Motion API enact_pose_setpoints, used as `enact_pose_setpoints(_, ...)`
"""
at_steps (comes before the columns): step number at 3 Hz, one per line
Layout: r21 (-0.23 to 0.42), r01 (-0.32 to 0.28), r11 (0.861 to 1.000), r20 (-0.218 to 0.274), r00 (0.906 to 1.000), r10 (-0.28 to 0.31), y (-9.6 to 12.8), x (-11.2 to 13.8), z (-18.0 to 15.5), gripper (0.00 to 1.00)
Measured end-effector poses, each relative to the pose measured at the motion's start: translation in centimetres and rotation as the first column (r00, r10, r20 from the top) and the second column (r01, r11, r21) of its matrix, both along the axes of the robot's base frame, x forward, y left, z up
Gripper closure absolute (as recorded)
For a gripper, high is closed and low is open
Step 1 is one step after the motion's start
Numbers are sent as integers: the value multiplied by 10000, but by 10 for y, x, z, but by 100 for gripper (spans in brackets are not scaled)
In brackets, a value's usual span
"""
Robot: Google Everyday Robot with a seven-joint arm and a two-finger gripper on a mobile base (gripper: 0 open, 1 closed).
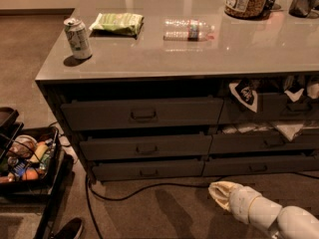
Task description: Close middle drawer
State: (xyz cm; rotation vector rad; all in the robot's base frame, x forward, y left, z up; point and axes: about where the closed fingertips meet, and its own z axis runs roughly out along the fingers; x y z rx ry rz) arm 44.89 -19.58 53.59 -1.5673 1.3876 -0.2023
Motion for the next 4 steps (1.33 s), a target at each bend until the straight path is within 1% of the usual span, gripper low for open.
enact_pose_setpoints(1,-3,1,10000,-9,10000,-1,0,0,0,81)
enact_pose_setpoints(4,-2,0,10000,-9,10000,0,0,0,0,11)
